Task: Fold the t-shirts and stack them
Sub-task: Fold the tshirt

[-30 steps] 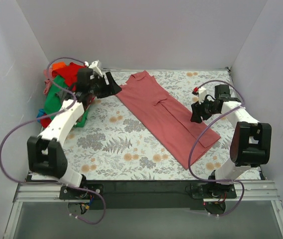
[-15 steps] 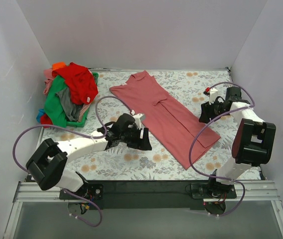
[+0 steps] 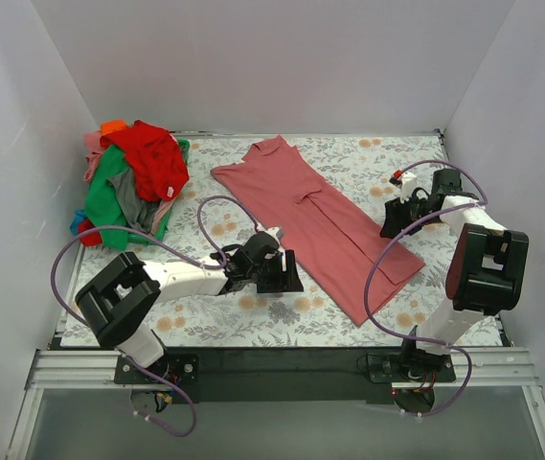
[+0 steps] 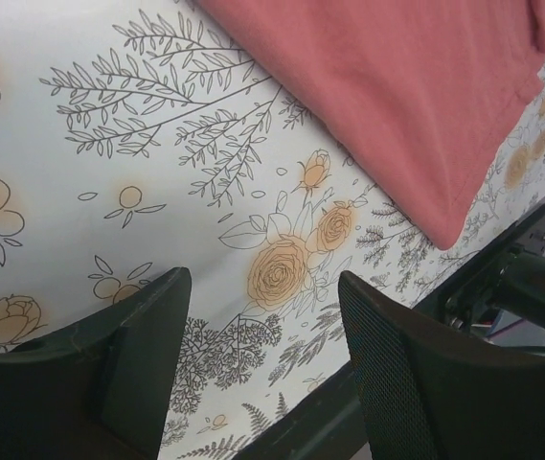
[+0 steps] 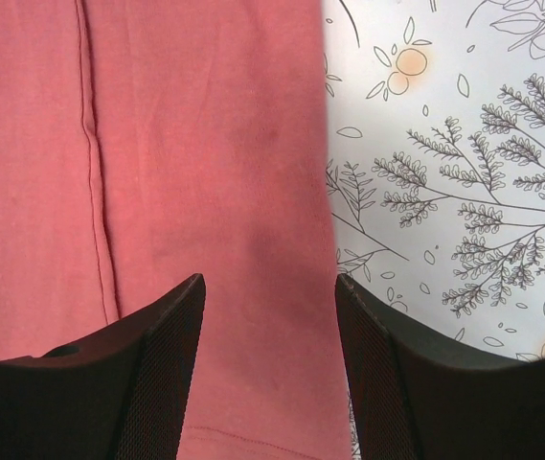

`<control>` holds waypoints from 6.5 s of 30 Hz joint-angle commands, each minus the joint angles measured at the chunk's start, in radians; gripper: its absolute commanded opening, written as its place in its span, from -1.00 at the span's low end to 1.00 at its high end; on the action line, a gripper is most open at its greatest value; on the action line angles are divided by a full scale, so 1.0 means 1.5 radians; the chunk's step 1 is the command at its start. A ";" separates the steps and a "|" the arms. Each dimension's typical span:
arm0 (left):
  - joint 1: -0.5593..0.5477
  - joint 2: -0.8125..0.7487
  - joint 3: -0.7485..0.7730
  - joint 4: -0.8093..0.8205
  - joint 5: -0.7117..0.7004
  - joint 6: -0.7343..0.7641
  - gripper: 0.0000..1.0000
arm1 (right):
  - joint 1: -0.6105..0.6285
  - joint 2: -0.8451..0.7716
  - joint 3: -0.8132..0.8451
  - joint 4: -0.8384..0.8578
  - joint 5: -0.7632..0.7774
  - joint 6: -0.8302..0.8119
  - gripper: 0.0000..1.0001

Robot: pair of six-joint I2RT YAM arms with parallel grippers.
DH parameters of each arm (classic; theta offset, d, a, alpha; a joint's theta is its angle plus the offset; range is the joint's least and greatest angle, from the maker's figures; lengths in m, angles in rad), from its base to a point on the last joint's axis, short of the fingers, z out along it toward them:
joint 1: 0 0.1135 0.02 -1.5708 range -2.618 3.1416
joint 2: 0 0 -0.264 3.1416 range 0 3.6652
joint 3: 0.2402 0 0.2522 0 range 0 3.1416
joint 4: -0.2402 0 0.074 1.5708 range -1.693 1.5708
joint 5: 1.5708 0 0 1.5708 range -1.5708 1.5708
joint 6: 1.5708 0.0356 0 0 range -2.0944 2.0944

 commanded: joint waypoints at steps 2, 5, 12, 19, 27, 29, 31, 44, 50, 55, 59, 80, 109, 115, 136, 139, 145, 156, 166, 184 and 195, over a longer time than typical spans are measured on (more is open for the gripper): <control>-0.013 -0.065 -0.025 0.019 -0.068 0.070 0.25 | -0.003 0.002 -0.009 -0.010 -0.028 -0.012 0.27; -0.013 -0.101 -0.048 0.021 -0.087 0.120 0.39 | -0.003 0.002 -0.008 -0.015 -0.038 -0.017 0.27; -0.013 -0.072 -0.037 0.030 -0.010 0.108 0.48 | -0.003 0.000 -0.009 -0.017 -0.042 -0.019 0.27; -0.013 -0.034 -0.059 0.073 -0.003 -0.126 0.34 | -0.003 -0.002 -0.009 -0.017 -0.043 -0.021 0.27; -0.013 0.037 -0.035 0.001 -0.039 -0.262 0.26 | -0.003 -0.006 -0.009 -0.018 -0.048 -0.021 0.27; -0.013 0.059 -0.030 -0.007 -0.033 -0.282 0.25 | -0.003 -0.006 -0.009 -0.018 -0.049 -0.022 0.27; -0.013 0.068 -0.029 -0.010 -0.036 -0.295 0.24 | -0.003 -0.007 -0.009 -0.020 -0.050 -0.022 0.27; -0.013 0.127 0.045 -0.101 -0.072 -0.343 0.09 | -0.003 -0.008 -0.009 -0.019 -0.056 -0.022 0.27; -0.013 0.169 0.092 -0.149 -0.116 -0.360 0.02 | -0.003 -0.009 -0.009 -0.020 -0.059 -0.022 0.27; -0.013 0.219 0.168 -0.224 -0.157 -0.380 -0.01 | -0.003 -0.013 -0.009 -0.021 -0.059 -0.023 0.27; -0.010 0.260 0.211 -0.263 -0.178 -0.385 -0.03 | -0.003 -0.014 -0.009 -0.022 -0.062 -0.024 0.27; 0.001 0.199 0.152 -0.276 -0.208 -0.217 -1.00 | -0.002 -0.027 -0.009 -0.041 -0.107 -0.036 0.27; 0.160 -0.356 -0.074 -0.357 -0.149 -0.071 0.49 | 0.287 0.497 0.736 0.013 0.012 0.453 0.33; 0.173 -0.356 -0.028 -0.378 -0.179 -0.029 0.50 | 0.287 0.544 0.750 0.071 0.041 0.509 0.30; 0.174 -0.386 -0.022 -0.377 -0.193 -0.040 0.50 | 0.260 0.582 0.695 0.136 -0.005 0.615 -0.95; 0.175 -0.385 -0.027 -0.370 -0.187 -0.037 0.50 | 0.226 0.563 0.678 0.140 0.011 0.621 -0.97; 0.175 -0.370 -0.038 -0.337 -0.169 -0.029 0.50 | 0.173 0.544 0.656 0.147 -0.012 0.611 -0.95; 0.174 -0.354 -0.022 -0.324 -0.162 -0.007 0.50 | 0.124 0.534 0.677 0.150 -0.025 0.582 -0.21; 0.175 -0.334 -0.017 -0.321 -0.161 -0.004 0.49 | 0.126 0.560 0.680 0.207 -0.121 0.651 -0.07; 0.175 -0.324 -0.005 -0.323 -0.160 -0.007 0.48 | 0.156 0.592 0.709 0.220 -0.054 0.671 -0.12; 0.175 -0.325 -0.004 -0.327 -0.163 -0.009 0.49 | 0.157 0.559 0.695 0.219 -0.013 0.649 -0.61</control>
